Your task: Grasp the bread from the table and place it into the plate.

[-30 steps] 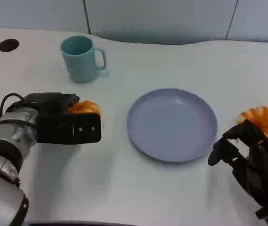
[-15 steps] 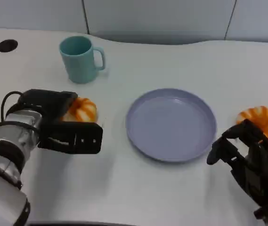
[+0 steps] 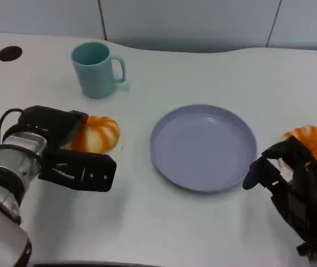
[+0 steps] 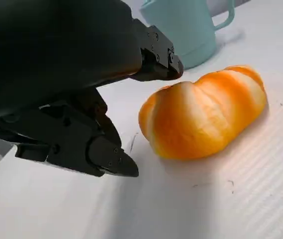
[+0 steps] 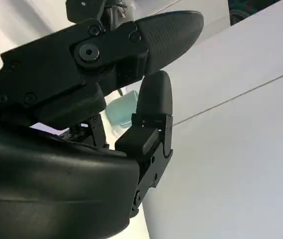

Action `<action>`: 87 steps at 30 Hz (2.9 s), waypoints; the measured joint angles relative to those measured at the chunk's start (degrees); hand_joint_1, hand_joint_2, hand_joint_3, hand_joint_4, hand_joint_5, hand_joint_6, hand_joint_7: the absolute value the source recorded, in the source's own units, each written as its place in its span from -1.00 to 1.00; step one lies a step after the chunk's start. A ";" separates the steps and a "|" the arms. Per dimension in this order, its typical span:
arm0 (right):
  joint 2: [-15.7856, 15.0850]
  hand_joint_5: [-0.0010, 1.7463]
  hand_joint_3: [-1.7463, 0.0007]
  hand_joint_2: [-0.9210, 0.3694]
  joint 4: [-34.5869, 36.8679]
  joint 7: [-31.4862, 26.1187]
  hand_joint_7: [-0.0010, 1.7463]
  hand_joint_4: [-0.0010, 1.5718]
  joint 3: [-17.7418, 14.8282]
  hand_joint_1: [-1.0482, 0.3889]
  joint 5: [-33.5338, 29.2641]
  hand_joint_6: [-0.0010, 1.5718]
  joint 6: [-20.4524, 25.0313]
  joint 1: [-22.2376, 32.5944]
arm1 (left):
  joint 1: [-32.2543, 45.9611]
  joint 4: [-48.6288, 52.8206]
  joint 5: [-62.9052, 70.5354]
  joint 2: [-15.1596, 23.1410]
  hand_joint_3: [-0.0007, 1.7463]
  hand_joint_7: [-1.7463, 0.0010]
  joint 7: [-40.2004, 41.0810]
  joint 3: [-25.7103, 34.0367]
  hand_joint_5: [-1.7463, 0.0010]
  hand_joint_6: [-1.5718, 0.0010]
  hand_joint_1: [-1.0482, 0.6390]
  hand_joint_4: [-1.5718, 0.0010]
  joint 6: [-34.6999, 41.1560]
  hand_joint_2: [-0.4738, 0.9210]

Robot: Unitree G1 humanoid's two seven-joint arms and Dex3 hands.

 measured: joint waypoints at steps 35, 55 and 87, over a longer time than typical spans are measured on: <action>-0.01 0.97 0.85 -1.00 0.91 -1.67 0.34 -0.28 -0.07 -0.34 -0.28 -0.14 -0.38 -1.08 | -7.82 -0.84 0.44 2.38 -0.99 0.99 -0.41 -0.38 0.99 0.14 -0.14 0.05 -5.52 0.88; -0.01 0.99 0.85 -1.00 1.91 -1.69 0.34 -0.28 -0.11 -0.34 -1.06 -0.14 -1.02 -1.72 | -11.28 -1.00 -2.47 0.98 -0.96 1.00 -18.39 1.40 1.00 0.55 -0.57 0.50 -5.91 1.00; 0.68 0.97 0.85 -1.00 1.57 -2.20 0.27 -0.28 0.60 -0.34 -1.95 -0.11 -1.95 -1.88 | -10.69 0.14 -4.99 -6.10 -0.88 1.00 -27.66 3.01 0.97 0.65 -0.29 0.44 8.42 1.00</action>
